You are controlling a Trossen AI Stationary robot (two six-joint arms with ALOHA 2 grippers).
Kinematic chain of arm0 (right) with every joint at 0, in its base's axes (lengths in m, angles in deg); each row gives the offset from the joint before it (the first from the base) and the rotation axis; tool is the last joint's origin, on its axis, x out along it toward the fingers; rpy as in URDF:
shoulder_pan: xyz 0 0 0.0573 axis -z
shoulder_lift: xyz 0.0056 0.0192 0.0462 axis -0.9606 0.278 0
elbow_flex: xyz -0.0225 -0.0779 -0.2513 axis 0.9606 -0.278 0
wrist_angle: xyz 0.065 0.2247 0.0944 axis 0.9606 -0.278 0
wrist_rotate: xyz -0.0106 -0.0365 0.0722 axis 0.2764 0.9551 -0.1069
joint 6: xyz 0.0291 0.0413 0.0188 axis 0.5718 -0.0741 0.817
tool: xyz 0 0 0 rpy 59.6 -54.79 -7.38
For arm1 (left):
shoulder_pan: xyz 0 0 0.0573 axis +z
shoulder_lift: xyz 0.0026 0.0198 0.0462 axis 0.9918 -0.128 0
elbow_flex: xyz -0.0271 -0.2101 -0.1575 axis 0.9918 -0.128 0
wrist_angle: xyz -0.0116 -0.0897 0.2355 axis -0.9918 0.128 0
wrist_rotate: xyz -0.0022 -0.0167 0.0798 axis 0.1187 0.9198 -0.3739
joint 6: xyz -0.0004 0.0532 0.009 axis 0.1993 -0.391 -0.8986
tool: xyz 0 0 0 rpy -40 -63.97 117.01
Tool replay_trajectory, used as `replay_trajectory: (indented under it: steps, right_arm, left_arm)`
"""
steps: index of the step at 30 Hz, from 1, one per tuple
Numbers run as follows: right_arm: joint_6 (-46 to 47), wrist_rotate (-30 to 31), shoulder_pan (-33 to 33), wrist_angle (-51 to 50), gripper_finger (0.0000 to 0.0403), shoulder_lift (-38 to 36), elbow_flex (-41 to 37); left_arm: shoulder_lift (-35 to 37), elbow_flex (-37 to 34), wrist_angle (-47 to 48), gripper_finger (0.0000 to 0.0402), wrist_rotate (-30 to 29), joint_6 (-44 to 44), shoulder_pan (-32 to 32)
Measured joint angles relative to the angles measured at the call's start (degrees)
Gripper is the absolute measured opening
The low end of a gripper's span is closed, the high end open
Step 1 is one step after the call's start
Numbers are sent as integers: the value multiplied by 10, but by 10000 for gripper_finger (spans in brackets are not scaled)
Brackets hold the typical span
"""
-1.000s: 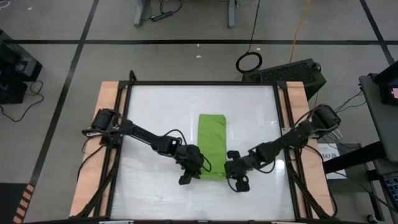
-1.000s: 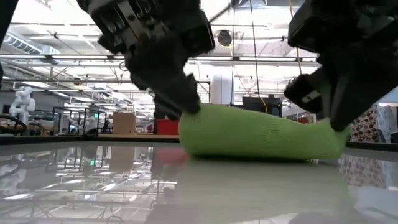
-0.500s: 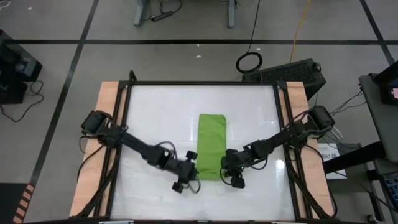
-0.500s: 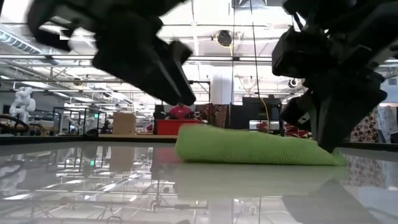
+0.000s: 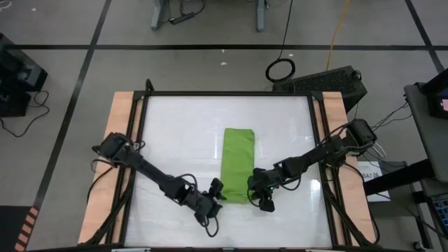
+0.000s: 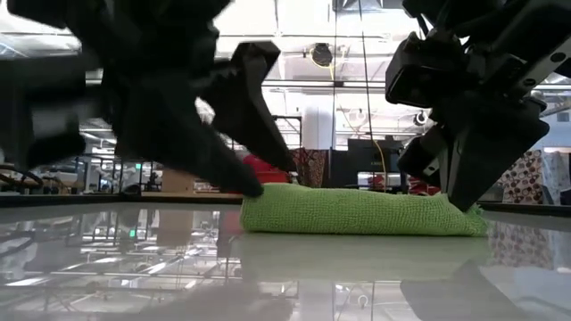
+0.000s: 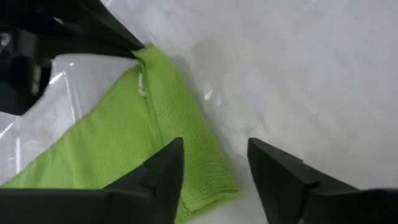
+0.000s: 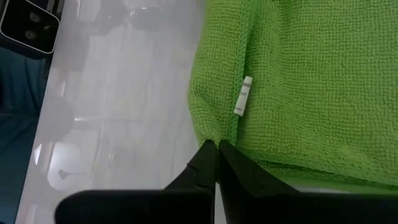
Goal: Roll towel
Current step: Roll the green microfiber cloth
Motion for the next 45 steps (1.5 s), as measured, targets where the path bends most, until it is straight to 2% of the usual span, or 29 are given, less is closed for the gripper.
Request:
replay_trajectory:
  steps: [4, 7, 11, 14, 17, 23, 27, 32, 42, 45]
  right_arm:
    - [2, 0, 0, 0, 0, 0, 0]
    - [4, 0, 0, 0, 0, 0, 0]
    - [4, 0, 0, 0, 0, 0, 0]
    - [5, 0, 0, 2, 0, 0, 0]
    - [5, 1, 0, 4, 0, 0, 0]
    - [6, 3, 0, 4, 0, 0, 0]
    - [6, 3, 0, 4, 0, 0, 0]
    - [6, 2, 0, 4, 0, 0, 0]
    - [4, -15, -1, 2, 1, -2, 0]
    - [-12, -10, 0, -4, 15, -12, 0]
  left_arm:
    - [-17, 0, -17, 243, -14, -9, 1]
    - [-28, 0, -13, 282, -45, 2, 6]
    - [-27, 0, -8, 292, -39, 23, 17]
    - [-27, 0, -1, 263, -22, 55, 27]
    - [-27, 0, 8, 212, 16, 80, 37]
    - [-27, 0, 11, 105, 20, 49, 31]
    - [-27, 0, 14, 61, 22, 39, 30]
    - [-27, 0, 14, 15, 90, 70, 48]
    - [-27, 0, 11, 9, 310, 242, 126]
    - [-27, 0, 12, 9, 367, 287, 146]
